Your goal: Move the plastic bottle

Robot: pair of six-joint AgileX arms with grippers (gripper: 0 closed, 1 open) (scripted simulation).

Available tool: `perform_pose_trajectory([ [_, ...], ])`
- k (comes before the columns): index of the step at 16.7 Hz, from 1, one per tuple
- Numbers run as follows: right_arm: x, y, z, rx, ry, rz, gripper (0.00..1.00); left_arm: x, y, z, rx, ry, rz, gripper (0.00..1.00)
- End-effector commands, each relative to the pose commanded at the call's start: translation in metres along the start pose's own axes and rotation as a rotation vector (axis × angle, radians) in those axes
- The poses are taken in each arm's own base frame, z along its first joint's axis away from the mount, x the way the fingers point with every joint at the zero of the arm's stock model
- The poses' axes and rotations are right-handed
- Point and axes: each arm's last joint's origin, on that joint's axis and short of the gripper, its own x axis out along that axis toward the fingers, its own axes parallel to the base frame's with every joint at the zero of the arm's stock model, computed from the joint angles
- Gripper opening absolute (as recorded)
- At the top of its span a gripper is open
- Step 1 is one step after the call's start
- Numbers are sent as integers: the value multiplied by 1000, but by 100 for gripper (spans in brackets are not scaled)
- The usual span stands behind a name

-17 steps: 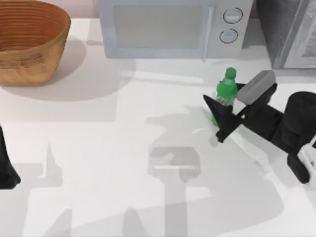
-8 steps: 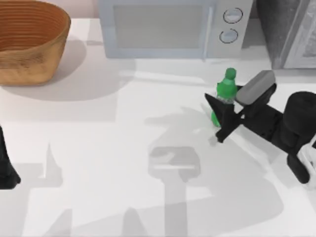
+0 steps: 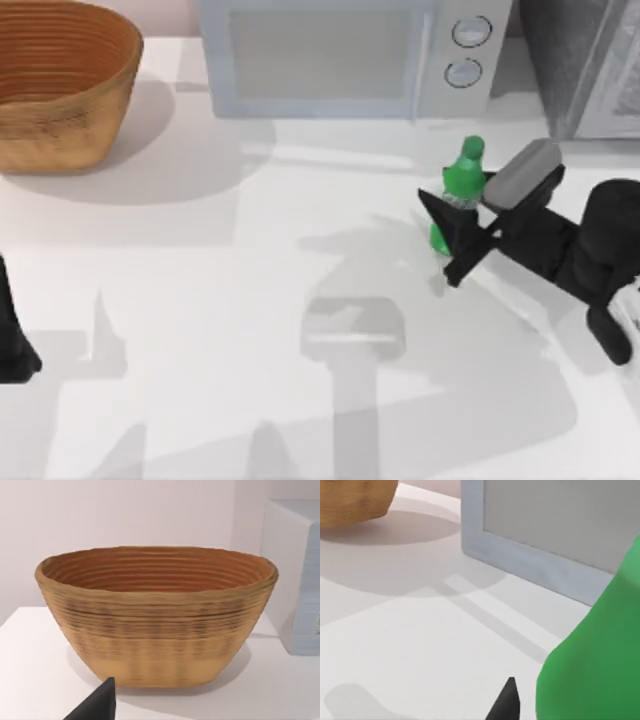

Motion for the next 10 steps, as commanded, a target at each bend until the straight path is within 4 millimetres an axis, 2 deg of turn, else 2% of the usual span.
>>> perform_pose_trajectory([
  [3, -13, -36, -4, -32, 59, 8, 0, 0, 0, 0, 0, 0, 0, 100],
  [5, -32, -69, -10, -38, 117, 18, 0, 0, 0, 0, 0, 0, 0, 100],
  [7, -60, -103, -17, -22, 170, 35, 0, 0, 0, 0, 0, 0, 0, 100],
  [10, -115, -148, -22, 36, 198, 62, 0, 0, 0, 0, 0, 0, 0, 100],
])
